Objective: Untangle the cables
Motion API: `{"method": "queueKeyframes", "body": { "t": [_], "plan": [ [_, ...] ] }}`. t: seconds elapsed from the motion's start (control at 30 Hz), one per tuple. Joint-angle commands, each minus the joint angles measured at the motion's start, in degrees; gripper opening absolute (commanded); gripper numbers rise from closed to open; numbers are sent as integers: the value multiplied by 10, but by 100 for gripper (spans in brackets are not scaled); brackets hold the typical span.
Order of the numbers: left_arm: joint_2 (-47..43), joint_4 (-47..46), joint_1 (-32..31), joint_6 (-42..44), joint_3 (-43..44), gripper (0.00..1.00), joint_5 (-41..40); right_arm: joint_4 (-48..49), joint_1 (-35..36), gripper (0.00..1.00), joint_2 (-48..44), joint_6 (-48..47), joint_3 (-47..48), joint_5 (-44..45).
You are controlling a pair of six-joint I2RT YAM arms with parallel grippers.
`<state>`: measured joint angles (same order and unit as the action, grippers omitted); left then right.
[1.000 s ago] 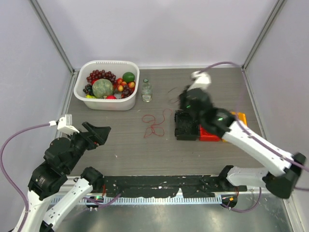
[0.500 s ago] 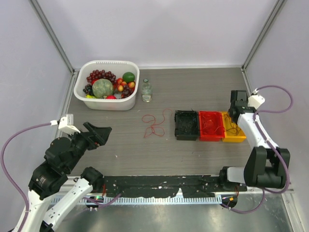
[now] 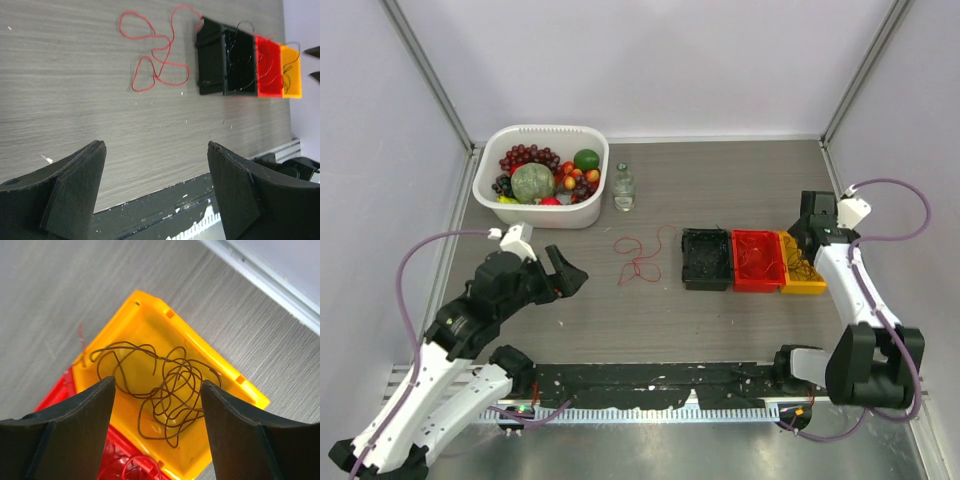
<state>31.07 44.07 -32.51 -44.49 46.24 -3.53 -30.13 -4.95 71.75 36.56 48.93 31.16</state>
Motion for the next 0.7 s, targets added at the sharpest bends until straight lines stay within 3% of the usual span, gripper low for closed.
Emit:
{"method": "queueKeyframes", "body": {
  "t": [0.0, 0.1, 0.17, 0.27, 0.37, 0.5, 0.67],
  "plan": [
    [40, -70, 0, 5, -16, 86, 71, -13, 3, 74, -88, -25, 42, 11],
    [54, -92, 0, -1, -26, 86, 88, -23, 28, 74, -115, -59, 82, 10],
    [53, -104, 1, -5, -36, 86, 87, 6, 96, 74, -129, -104, 97, -29],
    [50, -119, 1, -15, -46, 86, 75, 42, 270, 73, -82, -153, 131, -96],
    [45, -116, 1, -24, -46, 86, 66, 74, 436, 70, 20, -130, 153, -150],
    [19, -93, 1, -31, -41, 85, 49, 143, 576, 66, 143, -182, 180, -191],
    [-28, -44, 1, -31, -37, 85, 12, 111, 589, 54, 247, -228, 232, -161]
  ]
}}
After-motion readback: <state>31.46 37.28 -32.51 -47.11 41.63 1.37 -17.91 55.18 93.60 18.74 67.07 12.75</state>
